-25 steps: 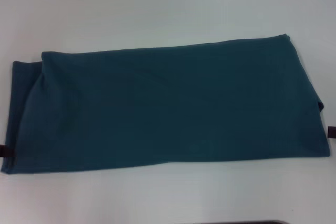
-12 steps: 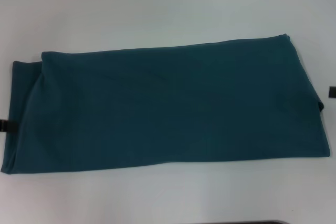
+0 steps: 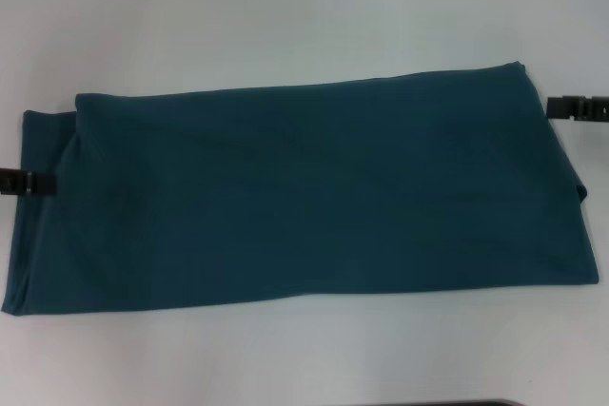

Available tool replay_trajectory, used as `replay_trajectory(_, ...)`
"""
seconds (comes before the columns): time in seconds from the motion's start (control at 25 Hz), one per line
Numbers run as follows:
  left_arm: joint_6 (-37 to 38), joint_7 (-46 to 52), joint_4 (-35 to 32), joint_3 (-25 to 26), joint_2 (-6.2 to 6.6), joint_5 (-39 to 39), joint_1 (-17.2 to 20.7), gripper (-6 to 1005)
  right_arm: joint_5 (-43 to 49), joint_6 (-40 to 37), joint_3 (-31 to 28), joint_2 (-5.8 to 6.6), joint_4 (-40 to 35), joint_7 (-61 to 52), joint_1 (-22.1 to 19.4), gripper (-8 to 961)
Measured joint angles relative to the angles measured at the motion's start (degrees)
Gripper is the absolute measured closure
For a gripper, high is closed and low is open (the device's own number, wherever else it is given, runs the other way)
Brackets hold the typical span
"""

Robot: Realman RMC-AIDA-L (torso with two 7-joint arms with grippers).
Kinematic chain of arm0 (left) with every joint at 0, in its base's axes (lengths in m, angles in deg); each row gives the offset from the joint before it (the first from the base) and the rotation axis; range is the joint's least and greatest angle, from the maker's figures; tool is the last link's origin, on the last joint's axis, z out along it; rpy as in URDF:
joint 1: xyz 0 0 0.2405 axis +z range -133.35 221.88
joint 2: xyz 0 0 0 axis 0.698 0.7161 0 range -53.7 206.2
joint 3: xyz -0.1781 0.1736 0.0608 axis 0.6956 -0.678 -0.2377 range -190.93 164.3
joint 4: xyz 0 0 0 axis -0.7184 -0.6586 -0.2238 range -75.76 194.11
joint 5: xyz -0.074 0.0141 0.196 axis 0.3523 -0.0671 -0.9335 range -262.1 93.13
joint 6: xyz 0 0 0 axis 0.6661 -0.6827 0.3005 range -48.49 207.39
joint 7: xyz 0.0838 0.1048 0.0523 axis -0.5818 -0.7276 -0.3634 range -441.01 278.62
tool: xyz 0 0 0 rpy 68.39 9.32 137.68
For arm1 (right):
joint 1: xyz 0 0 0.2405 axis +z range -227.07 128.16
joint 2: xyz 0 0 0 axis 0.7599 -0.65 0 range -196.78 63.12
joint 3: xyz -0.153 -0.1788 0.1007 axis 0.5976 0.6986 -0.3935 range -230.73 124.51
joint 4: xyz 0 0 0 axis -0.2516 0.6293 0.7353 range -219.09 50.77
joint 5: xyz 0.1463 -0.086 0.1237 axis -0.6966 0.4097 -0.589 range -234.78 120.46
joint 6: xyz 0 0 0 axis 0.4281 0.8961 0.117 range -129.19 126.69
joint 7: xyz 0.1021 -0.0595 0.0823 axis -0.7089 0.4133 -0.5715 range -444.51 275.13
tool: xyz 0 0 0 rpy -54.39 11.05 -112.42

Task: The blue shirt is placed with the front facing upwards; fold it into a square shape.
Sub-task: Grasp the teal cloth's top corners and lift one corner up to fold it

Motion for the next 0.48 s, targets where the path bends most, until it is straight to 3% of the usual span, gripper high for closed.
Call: replay_trajectory(0.48,-0.7,0.2,-1.2,-0.8,-0.03,4.4,-0.9,185,-4.7,3.4,-0.3,-1.31,0.1,2.9,0.3,137)
